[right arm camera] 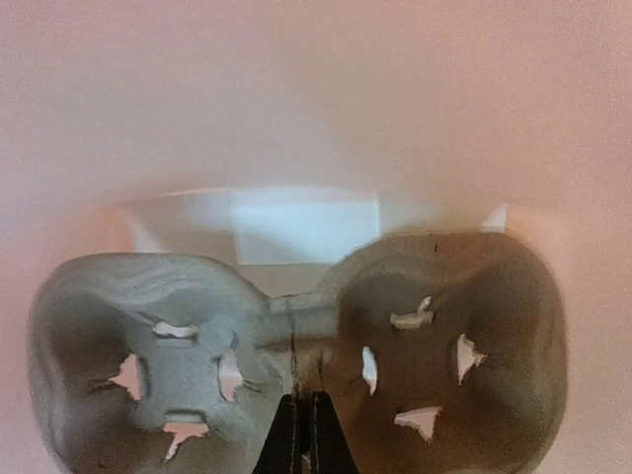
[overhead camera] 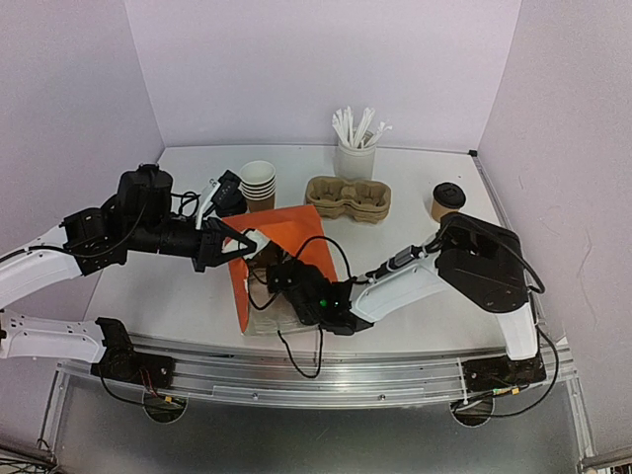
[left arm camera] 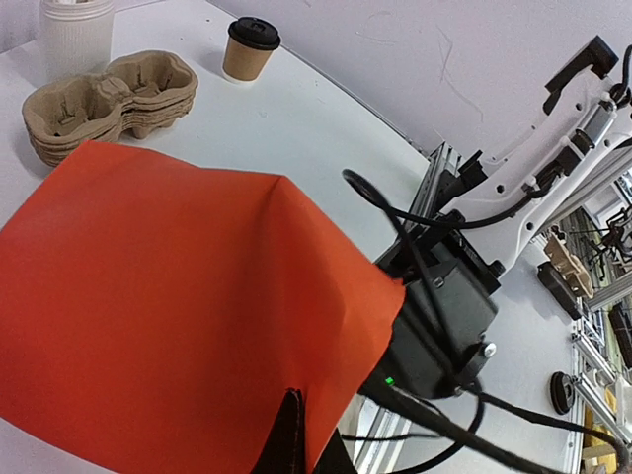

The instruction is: Pack the takeout coffee

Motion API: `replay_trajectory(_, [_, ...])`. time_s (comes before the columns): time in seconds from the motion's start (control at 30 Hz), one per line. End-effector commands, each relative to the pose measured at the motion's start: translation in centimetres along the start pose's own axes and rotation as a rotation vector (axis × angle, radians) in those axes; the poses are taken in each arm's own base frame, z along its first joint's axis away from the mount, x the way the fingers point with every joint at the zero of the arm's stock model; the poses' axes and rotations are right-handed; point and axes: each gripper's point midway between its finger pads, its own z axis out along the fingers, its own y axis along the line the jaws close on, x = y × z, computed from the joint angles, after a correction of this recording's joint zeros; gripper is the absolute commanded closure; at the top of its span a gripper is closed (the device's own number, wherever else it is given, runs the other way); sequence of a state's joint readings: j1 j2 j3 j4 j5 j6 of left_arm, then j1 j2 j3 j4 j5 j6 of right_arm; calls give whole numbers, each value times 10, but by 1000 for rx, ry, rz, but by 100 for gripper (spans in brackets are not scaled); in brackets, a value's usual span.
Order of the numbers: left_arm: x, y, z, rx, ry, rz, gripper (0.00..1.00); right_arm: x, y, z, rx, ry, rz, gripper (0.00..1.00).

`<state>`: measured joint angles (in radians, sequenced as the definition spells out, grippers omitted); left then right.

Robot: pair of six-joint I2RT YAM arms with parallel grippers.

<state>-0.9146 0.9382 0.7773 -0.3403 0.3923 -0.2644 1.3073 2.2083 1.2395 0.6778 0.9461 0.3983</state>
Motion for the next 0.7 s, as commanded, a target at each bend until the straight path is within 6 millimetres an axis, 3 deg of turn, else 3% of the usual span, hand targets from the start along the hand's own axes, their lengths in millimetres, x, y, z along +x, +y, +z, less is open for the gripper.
replay_trajectory(0.0, [-1, 12, -3, -48, 17, -74, 100, -118, 7, -27, -37, -305, 93, 100])
replay_trajectory(0.1, [-4, 11, 0, -30, 24, -89, 100, -124, 14, -29, -58, -320, 49, 100])
replay_trajectory(0.37, [-8, 4, 6, 31, 35, -113, 100, -86, 16, -8, -7, -315, -30, 100])
replay_trajectory(0.5, [-10, 12, 3, -3, 29, -116, 100, -78, 9, -12, -2, -300, 3, 100])
replay_trajectory(0.57, [-12, 20, 1, -38, 21, -123, 100, -77, 5, -18, 2, -292, -5, 95])
replay_trajectory(0.67, [-11, 35, 2, -89, 25, -156, 100, -71, 6, -31, -8, -256, -63, 79])
